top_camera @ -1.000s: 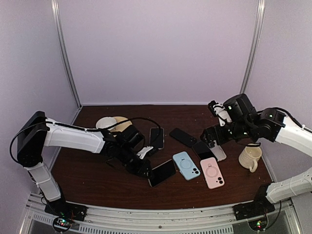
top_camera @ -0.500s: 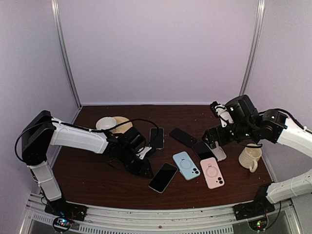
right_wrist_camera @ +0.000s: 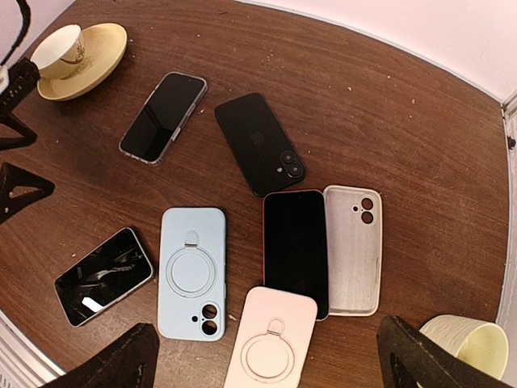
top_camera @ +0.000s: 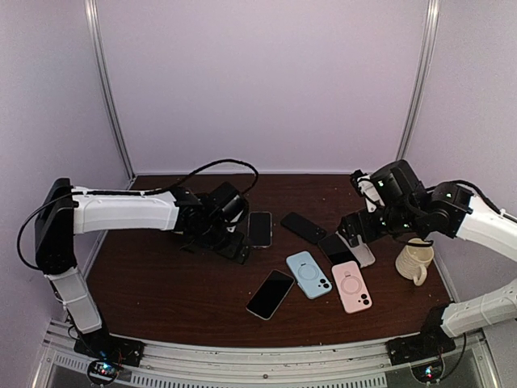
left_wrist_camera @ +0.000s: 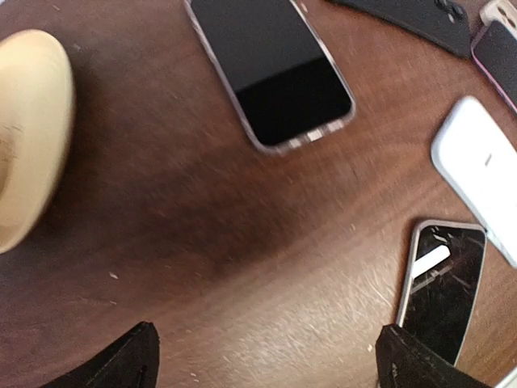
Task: Take the phone out of the phone case
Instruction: Place the phone at the center of the board, then pick up the phone with the phone case from the center of the board.
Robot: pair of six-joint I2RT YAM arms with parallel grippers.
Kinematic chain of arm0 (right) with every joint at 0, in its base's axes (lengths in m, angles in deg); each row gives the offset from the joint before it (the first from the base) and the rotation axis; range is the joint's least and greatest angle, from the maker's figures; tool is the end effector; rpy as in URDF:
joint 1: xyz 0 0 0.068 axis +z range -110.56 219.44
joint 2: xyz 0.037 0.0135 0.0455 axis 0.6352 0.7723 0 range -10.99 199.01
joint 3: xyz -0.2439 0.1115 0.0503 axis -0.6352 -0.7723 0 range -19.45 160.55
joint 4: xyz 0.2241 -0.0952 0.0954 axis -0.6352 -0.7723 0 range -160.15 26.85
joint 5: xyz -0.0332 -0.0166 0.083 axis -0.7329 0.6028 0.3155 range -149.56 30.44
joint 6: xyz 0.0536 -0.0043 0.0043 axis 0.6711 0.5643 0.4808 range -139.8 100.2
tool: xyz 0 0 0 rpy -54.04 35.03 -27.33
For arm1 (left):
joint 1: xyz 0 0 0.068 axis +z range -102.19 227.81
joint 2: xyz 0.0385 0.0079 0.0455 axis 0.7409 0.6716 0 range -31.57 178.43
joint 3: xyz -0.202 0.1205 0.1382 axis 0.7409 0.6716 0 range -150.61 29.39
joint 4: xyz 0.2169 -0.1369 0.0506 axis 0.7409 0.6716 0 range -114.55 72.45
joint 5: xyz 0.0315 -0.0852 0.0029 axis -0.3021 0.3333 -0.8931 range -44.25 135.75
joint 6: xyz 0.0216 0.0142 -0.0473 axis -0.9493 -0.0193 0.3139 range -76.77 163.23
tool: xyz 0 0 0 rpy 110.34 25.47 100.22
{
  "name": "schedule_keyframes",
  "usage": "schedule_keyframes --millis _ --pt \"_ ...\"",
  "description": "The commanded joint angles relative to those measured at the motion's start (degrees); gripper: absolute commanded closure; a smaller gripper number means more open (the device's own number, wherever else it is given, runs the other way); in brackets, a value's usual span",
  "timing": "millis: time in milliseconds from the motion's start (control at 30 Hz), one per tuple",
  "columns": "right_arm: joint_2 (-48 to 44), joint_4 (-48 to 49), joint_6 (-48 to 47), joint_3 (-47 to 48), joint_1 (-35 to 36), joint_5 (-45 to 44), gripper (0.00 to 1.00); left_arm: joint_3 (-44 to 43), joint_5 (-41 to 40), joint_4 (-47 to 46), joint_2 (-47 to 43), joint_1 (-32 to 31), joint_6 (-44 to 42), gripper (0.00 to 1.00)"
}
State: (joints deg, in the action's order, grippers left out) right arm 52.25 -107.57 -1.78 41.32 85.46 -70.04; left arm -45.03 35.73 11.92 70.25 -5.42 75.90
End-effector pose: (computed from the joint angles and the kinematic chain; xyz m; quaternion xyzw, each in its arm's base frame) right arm 0.1594 0.1560 0.3190 -0.1915 0.9068 0.1220 0.3553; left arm 0.2248 -0.2905 0.2145 0.1538 0.9583 -0.0911 0.2228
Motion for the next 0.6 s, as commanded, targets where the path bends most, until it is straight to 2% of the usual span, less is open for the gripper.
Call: schedule_keyframes --millis 0,333,467,567 --pt "1.1 -1.1 0.8 0.8 0.2 -2.6 0.01 -5.2 -6.9 4.0 0.8 0.6 0.1 0.02" --pt "1.7 0.2 1.1 -0.7 0.1 -1.8 0.00 -31.9 -12.8 20.1 18.3 0.7 14.7 0.02" --pt "1.1 0.9 1.2 -2.0 0.0 -0.9 0.01 -41.1 -12.0 23.2 25.4 0.8 16.2 0.02" --pt "0.7 1.4 1.2 -3.1 0.0 -0.4 0.00 -44.6 -8.6 21.0 29.0 0.8 14.8 0.02"
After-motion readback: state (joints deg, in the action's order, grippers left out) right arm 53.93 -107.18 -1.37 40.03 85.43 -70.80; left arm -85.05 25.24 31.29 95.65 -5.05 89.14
